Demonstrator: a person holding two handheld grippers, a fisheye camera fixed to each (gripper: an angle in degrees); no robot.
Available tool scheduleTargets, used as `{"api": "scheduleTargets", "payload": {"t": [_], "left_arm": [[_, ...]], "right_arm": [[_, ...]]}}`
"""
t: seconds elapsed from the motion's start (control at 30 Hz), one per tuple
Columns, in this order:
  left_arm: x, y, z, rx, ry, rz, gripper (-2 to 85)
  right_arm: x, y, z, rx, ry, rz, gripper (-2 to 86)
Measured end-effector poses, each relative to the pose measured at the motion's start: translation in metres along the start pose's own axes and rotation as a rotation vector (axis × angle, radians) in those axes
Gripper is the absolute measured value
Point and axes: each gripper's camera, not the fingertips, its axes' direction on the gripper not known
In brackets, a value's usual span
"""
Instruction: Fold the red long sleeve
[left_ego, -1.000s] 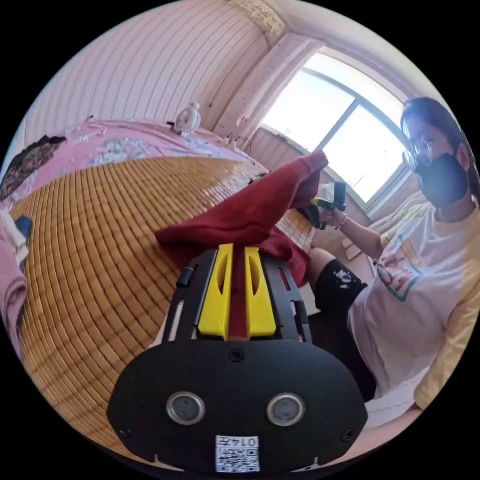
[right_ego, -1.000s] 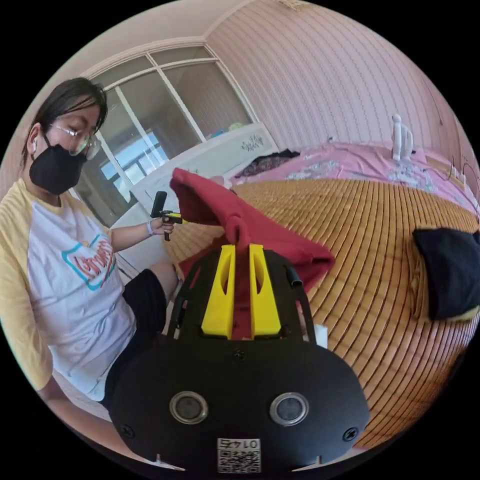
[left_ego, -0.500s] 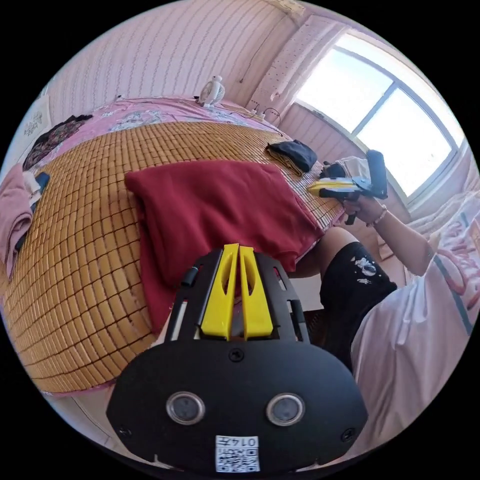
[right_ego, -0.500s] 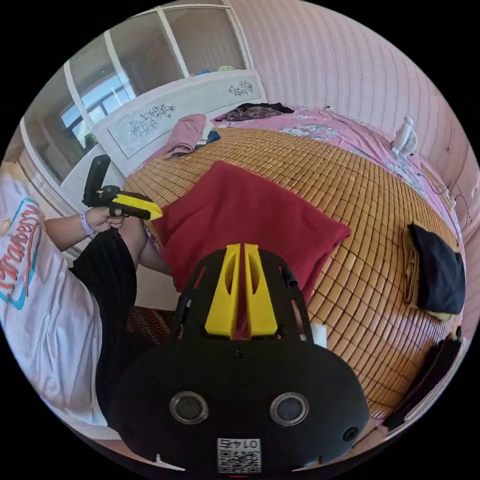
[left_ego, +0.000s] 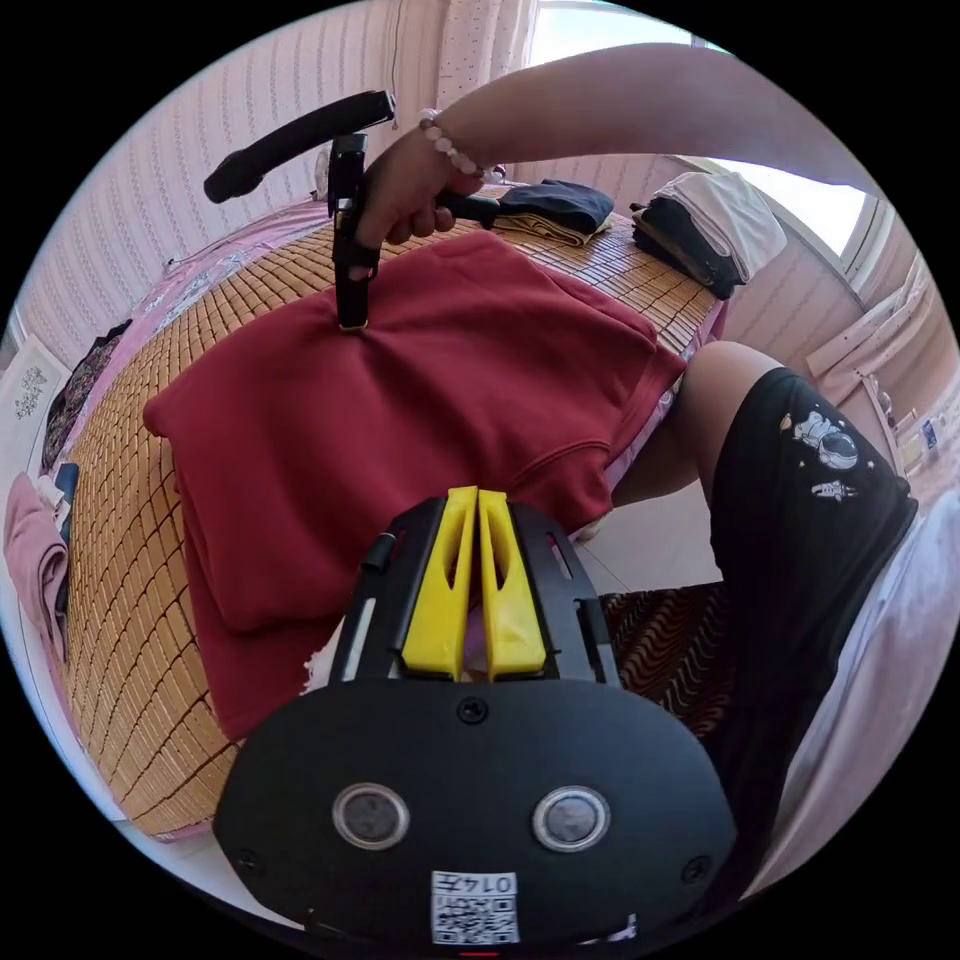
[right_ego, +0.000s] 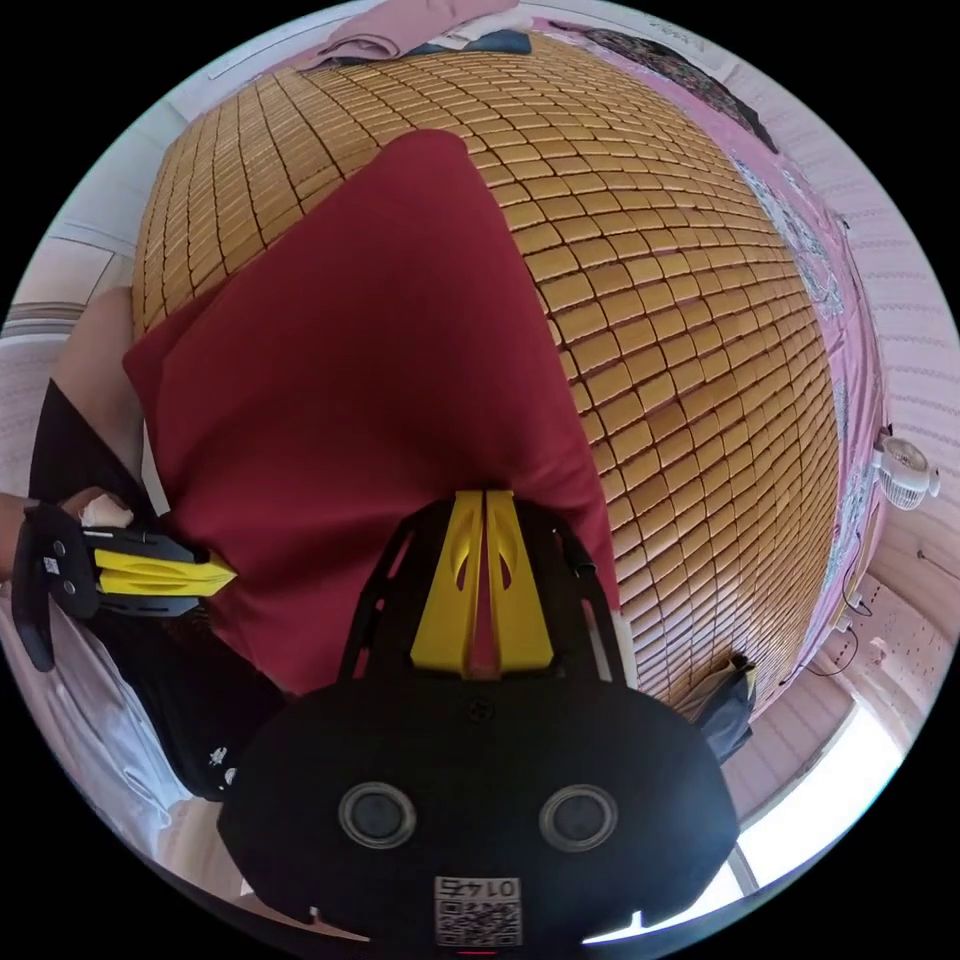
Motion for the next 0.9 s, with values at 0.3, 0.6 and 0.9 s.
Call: {"api": "scheduleTargets", "payload": {"t": [0.3, 0.6, 0.9], "left_arm": [[0.004, -0.001, 0.008, -0.024, 0.035, -0.03, -1.0], [0.007, -0.031, 0.047, -0.108, 0.071, -0.004, -1.0], [0.022, -0.026, 0.047, -0.121, 0.064, 0.135, -0.9]], "right_arm": [[0.019, -0.047, -0.002, -0.155, -0.065, -0.048, -0.7], [0.037, -0.045, 0.006, -0.202, -0.099, -0.021, -0.9], [0.057, 0.027, 0.011, -0.03, -0.121, 0.136, -0.8]]}}
